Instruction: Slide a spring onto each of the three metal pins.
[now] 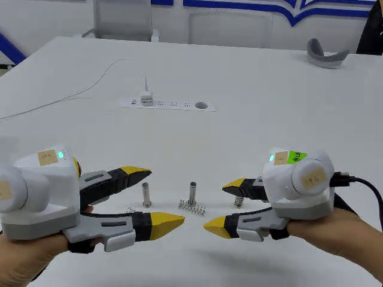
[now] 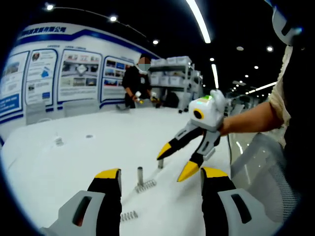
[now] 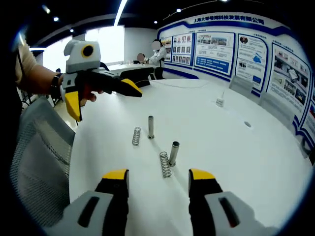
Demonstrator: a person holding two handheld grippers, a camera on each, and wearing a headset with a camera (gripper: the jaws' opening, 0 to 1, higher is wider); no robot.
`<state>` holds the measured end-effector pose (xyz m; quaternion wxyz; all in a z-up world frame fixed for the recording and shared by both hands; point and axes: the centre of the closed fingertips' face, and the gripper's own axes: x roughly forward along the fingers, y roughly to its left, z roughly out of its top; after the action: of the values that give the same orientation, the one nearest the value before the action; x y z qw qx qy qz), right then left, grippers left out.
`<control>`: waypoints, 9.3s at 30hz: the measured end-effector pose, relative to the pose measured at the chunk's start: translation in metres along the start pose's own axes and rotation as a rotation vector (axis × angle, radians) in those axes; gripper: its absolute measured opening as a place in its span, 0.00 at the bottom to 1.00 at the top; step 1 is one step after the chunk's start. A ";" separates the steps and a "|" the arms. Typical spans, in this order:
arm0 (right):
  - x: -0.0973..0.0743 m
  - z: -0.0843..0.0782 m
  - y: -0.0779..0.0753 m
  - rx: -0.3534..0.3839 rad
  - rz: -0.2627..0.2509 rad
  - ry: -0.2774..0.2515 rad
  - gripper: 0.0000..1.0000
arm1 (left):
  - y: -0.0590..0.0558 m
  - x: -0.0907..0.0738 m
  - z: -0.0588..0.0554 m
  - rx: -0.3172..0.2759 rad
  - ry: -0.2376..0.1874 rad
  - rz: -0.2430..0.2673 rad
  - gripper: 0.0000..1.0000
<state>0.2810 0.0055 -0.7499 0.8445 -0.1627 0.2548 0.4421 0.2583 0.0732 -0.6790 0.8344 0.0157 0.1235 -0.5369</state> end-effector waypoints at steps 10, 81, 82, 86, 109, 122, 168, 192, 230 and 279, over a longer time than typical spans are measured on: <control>0.025 -0.013 -0.010 0.037 -0.010 0.073 0.36 | 0.002 -0.006 -0.006 -0.028 0.000 0.017 0.67; -0.019 0.027 0.057 -0.273 0.255 0.151 0.11 | -0.025 0.013 -0.035 0.098 0.097 -0.140 0.34; -0.020 0.027 0.058 -0.277 0.259 0.154 0.11 | -0.027 0.013 -0.036 0.105 0.100 -0.146 0.32; -0.021 0.026 0.062 -0.290 0.277 0.164 0.11 | -0.031 0.014 -0.038 0.133 0.107 -0.168 0.27; -0.031 0.044 0.073 -0.283 0.320 0.147 0.11 | -0.036 0.014 -0.046 0.170 0.137 -0.195 0.11; -0.028 0.071 0.081 -0.258 0.299 0.030 0.11 | -0.039 0.019 -0.043 0.131 0.120 -0.199 0.11; -0.023 0.085 0.063 -0.165 0.205 -0.068 0.12 | -0.022 0.009 -0.023 0.049 0.041 -0.129 0.36; -0.024 0.093 0.021 -0.102 0.061 -0.124 0.12 | 0.007 -0.027 -0.018 0.079 0.025 0.026 0.55; 0.016 0.065 -0.032 0.061 -0.088 -0.124 0.12 | 0.019 -0.031 -0.026 0.015 0.007 0.108 0.69; 0.045 0.020 -0.028 0.078 -0.087 -0.013 0.14 | 0.020 -0.037 -0.030 -0.002 0.027 0.130 0.67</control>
<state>0.3313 0.0300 -0.7585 0.8704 -0.1375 0.2590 0.3956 0.2560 0.1195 -0.7019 0.8658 0.0300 0.1341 -0.4811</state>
